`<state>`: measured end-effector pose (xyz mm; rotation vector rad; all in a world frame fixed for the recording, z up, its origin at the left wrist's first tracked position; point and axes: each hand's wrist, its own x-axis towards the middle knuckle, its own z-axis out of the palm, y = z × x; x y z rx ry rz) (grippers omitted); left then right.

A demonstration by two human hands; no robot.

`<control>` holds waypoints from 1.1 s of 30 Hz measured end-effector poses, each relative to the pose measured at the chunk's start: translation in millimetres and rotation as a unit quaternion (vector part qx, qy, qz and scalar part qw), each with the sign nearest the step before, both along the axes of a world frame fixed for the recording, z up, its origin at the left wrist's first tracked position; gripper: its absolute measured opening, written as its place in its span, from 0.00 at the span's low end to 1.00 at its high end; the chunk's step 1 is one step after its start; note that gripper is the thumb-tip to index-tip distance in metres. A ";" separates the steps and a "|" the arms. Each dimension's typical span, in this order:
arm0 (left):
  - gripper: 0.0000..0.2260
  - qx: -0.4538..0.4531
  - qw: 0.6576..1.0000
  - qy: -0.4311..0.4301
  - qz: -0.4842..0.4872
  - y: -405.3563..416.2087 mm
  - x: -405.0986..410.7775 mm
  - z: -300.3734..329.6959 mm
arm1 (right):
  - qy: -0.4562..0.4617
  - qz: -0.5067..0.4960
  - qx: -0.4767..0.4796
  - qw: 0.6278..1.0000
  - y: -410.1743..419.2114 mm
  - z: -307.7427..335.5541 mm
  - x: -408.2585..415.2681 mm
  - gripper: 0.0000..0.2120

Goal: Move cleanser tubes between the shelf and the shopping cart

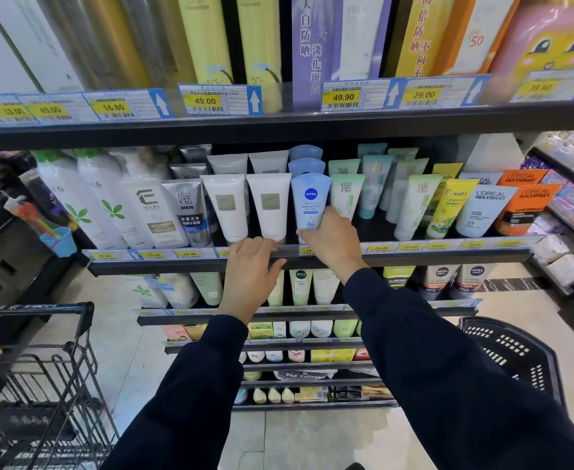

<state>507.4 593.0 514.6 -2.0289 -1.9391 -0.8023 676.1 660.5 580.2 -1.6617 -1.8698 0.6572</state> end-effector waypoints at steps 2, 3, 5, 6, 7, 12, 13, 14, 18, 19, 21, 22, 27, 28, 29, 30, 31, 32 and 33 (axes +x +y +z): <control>0.10 -0.003 1.000 -0.001 0.002 -0.2 0.4 0.5 | -0.004 0.007 -0.005 1.000 -0.4 1.4 2.3 0.21; 0.10 -0.006 1.000 0.000 0.002 0.0 0.3 0.4 | -0.006 0.011 -0.006 1.000 -0.9 1.9 3.5 0.20; 0.10 -0.010 1.000 0.001 0.004 0.0 0.0 0.2 | -0.017 0.020 -0.003 1.000 -2.3 2.4 6.2 0.20; 0.10 -0.011 1.000 0.000 0.005 0.0 0.1 0.2 | -0.026 0.024 0.002 0.999 -3.1 2.3 7.6 0.19; 0.10 -0.013 1.000 -0.001 0.007 -0.3 0.4 0.5 | -0.036 0.029 0.008 0.999 -4.4 2.3 9.3 0.18; 0.10 -0.012 1.000 0.002 0.003 -4.1 1.1 1.7 | -0.106 0.047 0.060 0.991 -18.1 4.1 20.1 0.15; 0.10 -0.010 1.000 -0.001 -0.002 -6.1 1.5 3.1 | -0.118 0.045 0.072 0.989 -22.1 4.2 23.5 0.16; 0.10 -0.007 1.000 -0.008 -0.008 -8.0 2.1 4.7 | -0.127 0.043 0.081 0.988 -26.5 4.2 27.6 0.17; 0.14 -0.002 0.999 -0.037 -0.036 -23.9 8.0 13.9 | -0.113 0.043 0.112 0.986 -47.9 -1.1 48.5 0.19; 0.15 0.002 0.998 -0.049 -0.038 -30.7 9.5 15.9 | -0.107 0.044 0.131 0.985 -54.1 -4.3 54.1 0.20; 0.16 0.013 0.998 -0.064 -0.024 -48.0 12.0 17.9 | -0.104 0.065 0.173 0.977 -68.2 -12.5 64.4 0.20; 0.16 0.016 0.998 -0.062 -0.008 -59.3 13.7 17.0 | -0.101 0.087 0.188 0.973 -76.8 -18.5 68.4 0.20; 0.17 -0.019 0.994 -0.032 0.103 -129.7 25.5 -9.1 | -0.082 0.222 0.149 0.960 -118.5 -55.8 75.8 0.23; 0.18 -0.030 0.992 -0.028 0.120 -145.5 28.5 -15.4 | -0.085 0.249 0.134 0.955 -125.2 -64.2 74.3 0.23; 0.18 -0.040 0.989 -0.023 0.139 -160.7 31.1 -20.5 | -0.088 0.272 0.125 0.950 -130.7 -72.1 72.0 0.24; 0.18 -0.052 0.985 -0.020 0.162 -176.0 33.3 -25.6 | -0.093 0.294 0.117 0.944 -136.0 -80.9 68.8 0.24; 0.18 -0.064 0.980 -0.022 0.186 -191.1 35.6 -30.3 | -0.100 0.316 0.108 0.937 -141.8 -88.5 65.3 0.25; 0.18 -0.079 0.974 -0.033 0.210 -206.6 38.1 -35.4 | -0.106 0.336 0.099 0.931 -147.7 -95.3 60.9 0.25; 0.17 -0.095 0.967 -0.043 0.231 -221.7 40.1 -41.1 | -0.108 0.355 0.094 0.924 -153.7 -101.2 56.2 0.25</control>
